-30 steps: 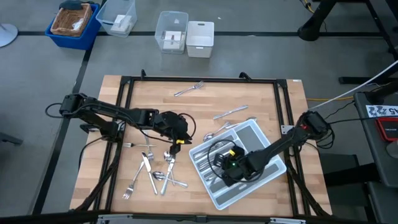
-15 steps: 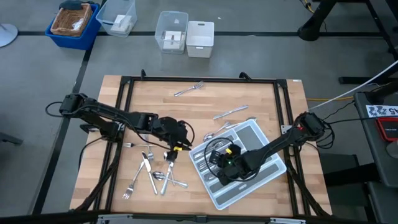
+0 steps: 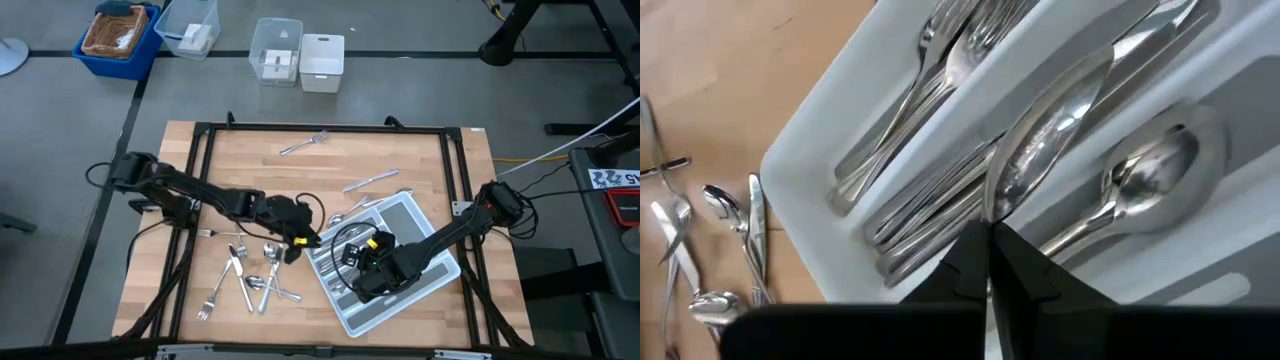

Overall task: Sort silverware
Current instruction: Put the silver spoon into the silverware tray

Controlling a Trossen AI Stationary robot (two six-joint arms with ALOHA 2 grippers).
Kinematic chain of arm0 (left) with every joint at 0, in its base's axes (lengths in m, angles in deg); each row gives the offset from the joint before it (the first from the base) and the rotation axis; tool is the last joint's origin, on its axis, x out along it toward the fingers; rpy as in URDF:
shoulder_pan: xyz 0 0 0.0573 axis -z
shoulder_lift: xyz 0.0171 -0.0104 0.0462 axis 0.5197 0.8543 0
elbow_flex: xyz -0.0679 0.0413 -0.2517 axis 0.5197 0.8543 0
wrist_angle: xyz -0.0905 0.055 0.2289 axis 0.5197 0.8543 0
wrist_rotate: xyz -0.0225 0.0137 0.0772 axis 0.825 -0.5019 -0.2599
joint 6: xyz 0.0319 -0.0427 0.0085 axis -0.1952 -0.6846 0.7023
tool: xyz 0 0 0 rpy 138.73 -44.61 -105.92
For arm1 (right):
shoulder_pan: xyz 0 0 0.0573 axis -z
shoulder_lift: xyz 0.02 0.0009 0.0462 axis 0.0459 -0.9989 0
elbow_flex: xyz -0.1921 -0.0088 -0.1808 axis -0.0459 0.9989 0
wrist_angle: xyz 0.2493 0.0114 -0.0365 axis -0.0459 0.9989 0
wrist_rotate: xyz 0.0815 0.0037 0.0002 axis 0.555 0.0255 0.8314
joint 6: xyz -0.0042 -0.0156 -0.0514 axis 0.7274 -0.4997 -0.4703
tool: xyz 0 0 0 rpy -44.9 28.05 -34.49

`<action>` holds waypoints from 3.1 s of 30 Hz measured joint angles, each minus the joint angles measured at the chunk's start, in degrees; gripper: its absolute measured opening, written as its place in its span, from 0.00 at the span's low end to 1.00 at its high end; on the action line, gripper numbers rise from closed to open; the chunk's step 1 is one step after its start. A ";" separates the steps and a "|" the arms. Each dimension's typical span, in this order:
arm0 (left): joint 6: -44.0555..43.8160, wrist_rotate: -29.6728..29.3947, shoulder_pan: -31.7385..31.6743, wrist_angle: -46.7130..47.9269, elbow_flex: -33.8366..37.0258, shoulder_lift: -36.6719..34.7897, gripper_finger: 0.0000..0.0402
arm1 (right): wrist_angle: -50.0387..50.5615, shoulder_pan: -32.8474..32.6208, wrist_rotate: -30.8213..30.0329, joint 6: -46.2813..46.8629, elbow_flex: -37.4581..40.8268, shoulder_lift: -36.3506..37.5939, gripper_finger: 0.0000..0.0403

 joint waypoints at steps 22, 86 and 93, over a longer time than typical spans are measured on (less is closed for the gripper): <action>-20.88 -0.15 7.80 -26.48 -0.55 18.66 0.40 | 4.11 1.90 -4.02 -0.22 0.04 0.00 0.01; -15.52 -8.42 6.94 -20.87 -0.46 18.75 0.13 | -6.18 0.95 -5.82 -9.55 0.02 0.09 0.01; -12.02 -9.35 8.46 -19.82 -0.63 18.60 0.14 | -8.21 -1.91 2.67 -9.73 0.13 -0.07 0.01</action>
